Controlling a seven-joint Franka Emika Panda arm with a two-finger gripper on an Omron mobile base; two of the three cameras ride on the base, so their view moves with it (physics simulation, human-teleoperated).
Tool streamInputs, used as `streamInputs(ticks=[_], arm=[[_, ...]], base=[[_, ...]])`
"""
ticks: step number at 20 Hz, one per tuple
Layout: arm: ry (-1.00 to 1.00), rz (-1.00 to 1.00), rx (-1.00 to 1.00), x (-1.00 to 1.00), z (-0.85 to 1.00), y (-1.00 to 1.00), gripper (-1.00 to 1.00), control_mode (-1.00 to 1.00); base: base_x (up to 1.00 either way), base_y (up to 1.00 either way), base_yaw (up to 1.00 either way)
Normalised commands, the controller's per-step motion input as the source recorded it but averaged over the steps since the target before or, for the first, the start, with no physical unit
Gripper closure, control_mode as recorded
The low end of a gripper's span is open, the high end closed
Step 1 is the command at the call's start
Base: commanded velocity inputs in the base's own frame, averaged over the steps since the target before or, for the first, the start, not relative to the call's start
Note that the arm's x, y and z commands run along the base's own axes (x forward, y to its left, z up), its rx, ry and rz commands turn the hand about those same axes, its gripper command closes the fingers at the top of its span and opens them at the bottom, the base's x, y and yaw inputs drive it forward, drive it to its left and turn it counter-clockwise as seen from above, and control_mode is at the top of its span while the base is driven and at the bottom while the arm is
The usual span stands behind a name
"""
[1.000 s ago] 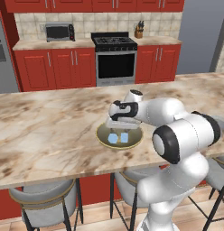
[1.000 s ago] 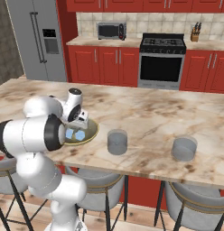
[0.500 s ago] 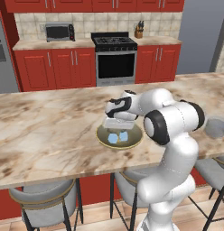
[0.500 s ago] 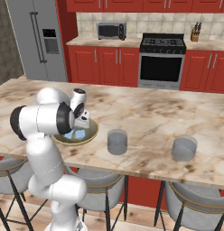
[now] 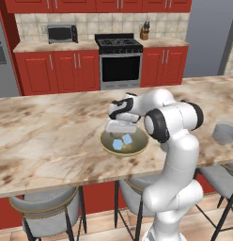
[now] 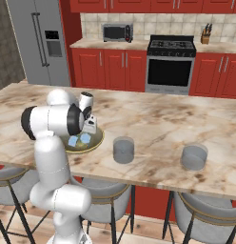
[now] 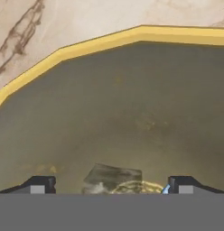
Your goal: There are four ice cubes in the ice bowl. Place two ice cubes in each glass of water.
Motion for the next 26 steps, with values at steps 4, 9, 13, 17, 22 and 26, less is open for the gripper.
streamInputs(ticks=[4, 9, 13, 17, 22, 26], arm=[[0.04, 0.04, 0.00, 0.00, -0.47, 0.00, -1.00, -1.00], [0.01, 0.04, 0.00, 0.00, -0.35, 0.00, -1.00, -1.00], [0.00, 0.01, 0.00, -0.03, -0.25, 0.02, -1.00, -1.00], [0.00, 0.00, -0.03, -0.14, -0.23, 0.13, 1.00, -1.00], [0.00, 0.00, -0.01, -0.66, -0.28, 0.00, 1.00, -1.00], [0.00, 0.00, 0.00, -0.94, -0.34, 0.00, 1.00, -1.00]], base=[[0.00, 0.00, 0.00], [0.00, 0.00, 0.00], [0.00, 0.00, 0.00], [0.00, 0.00, 0.00], [0.00, 0.00, 0.00], [0.00, 0.00, 0.00]])
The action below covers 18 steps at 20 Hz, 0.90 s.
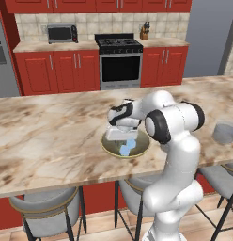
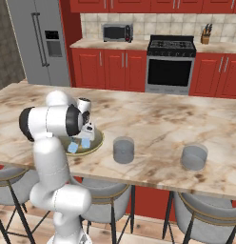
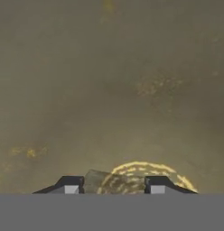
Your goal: There are four ice cubes in the ice bowl. Place two ice cubes in each glass of water.
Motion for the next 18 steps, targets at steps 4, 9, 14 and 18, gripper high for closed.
streamInputs(ticks=[4, 9, 14, 18], arm=[[-0.05, 0.00, 0.00, -0.44, -0.05, 0.00, 1.00, -1.00], [-0.17, 0.00, 0.07, -0.08, 0.78, 0.00, 1.00, -1.00], [0.00, -0.02, 0.07, -0.02, 0.95, -0.05, 1.00, -1.00], [0.13, -0.26, 0.01, -0.38, 0.67, -0.37, 1.00, -1.00]], base=[[0.00, 0.00, 0.00], [0.00, 0.00, 0.00], [0.00, 0.00, 0.00], [0.00, 0.00, 0.00]])
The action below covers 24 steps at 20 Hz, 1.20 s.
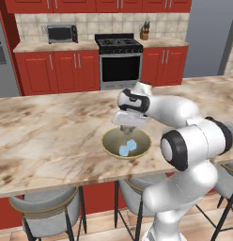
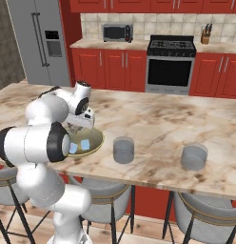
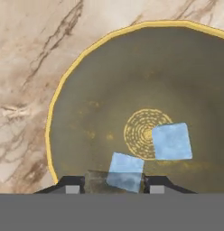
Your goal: There are four ice cubes in the ice bowl. Place two ice cubes in each glass of water.
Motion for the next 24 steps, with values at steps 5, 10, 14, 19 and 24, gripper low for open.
streamInputs(ticks=[5, 10, 14, 19, 24], arm=[[0.00, -0.34, 0.02, -0.54, 0.32, -0.75, 1.00, -1.00], [0.00, -0.25, -0.04, -0.52, 0.00, -0.90, 1.00, -1.00], [0.09, -0.26, -0.13, -0.36, 0.14, -0.93, 1.00, -1.00], [0.12, -0.24, -0.14, -0.05, 0.43, -0.85, 1.00, -1.00], [0.13, -0.16, 0.00, 0.00, 0.56, -0.68, 1.00, -1.00]], base=[[0.00, 0.00, 0.00], [0.00, 0.00, 0.00], [0.00, 0.00, 0.00], [0.00, 0.00, 0.00], [0.00, 0.00, 0.00]])
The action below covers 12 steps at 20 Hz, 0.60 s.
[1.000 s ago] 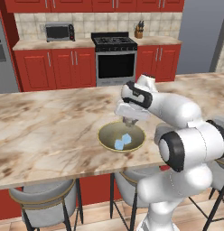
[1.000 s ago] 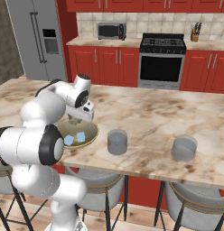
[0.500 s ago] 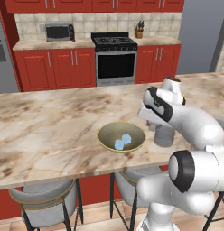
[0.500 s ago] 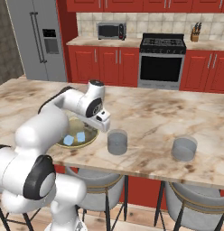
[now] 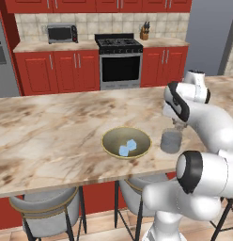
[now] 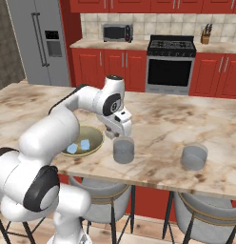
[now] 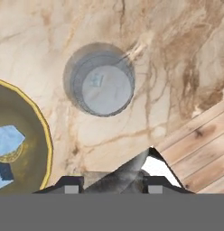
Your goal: There are four ice cubes in the ice bowl. Place two ice cubes in each glass of water.
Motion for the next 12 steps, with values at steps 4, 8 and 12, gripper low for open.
streamInputs(ticks=[4, 8, 12], arm=[[0.01, -0.15, 0.00, 0.15, 0.00, -0.34, 1.00, -1.00], [0.00, -0.12, -0.01, 0.27, -0.04, -0.15, 1.00, -1.00], [0.00, -0.09, -0.04, 0.19, -0.11, -0.01, 1.00, -1.00]], base=[[0.00, 0.00, 0.00], [0.00, 0.00, 0.00], [0.00, 0.00, 0.00]])
